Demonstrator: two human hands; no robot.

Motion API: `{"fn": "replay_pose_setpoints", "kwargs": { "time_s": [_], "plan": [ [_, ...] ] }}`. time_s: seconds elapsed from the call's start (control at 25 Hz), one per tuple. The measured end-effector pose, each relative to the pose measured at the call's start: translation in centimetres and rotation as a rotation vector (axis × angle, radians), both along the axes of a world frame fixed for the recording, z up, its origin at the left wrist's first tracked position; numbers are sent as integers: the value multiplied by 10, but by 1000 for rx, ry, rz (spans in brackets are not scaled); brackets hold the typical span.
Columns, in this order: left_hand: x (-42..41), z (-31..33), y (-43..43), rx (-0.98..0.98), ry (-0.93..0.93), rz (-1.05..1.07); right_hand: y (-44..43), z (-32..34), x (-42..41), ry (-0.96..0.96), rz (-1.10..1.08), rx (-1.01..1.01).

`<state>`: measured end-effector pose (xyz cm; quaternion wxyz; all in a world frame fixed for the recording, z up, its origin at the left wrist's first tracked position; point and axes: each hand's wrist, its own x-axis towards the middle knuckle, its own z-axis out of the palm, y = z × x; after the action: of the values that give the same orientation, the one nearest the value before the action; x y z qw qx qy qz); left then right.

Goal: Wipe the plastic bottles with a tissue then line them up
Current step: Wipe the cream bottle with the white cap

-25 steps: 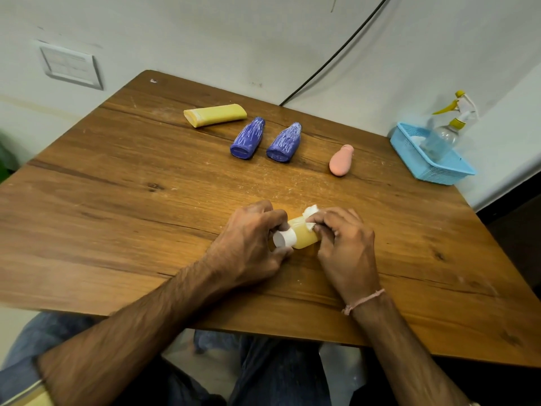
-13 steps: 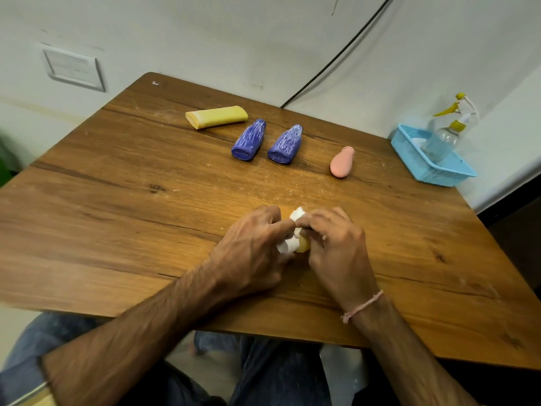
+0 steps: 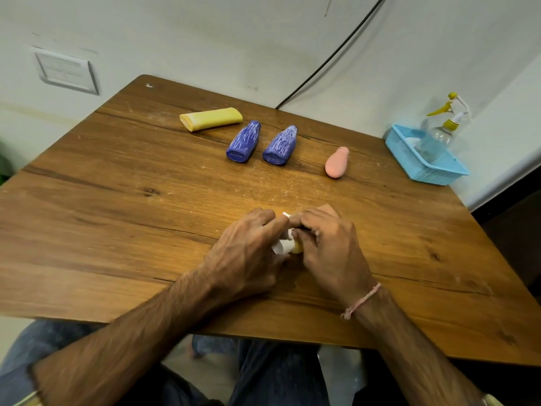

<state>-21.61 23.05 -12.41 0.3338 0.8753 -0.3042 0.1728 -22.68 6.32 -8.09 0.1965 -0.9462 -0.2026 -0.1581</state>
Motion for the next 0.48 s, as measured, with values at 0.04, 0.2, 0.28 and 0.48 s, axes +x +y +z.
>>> {"fn": "replay_pose_setpoints", "kwargs": {
  "time_s": [0.04, 0.2, 0.28, 0.48],
  "plan": [
    [1, 2, 0, -30, 46, 9, -6, 1, 6, -4, -1, 10],
    [5, 5, -1, -116, 191, 64, -23, 4, 30, 32, -244, 20],
    [5, 5, -1, -139, 216, 63, -8, 4, 21, 57, -230, 76],
    [4, 7, -1, -228, 220, 82, 21, -2, 1, 42, -76, 113]
  ]
}}
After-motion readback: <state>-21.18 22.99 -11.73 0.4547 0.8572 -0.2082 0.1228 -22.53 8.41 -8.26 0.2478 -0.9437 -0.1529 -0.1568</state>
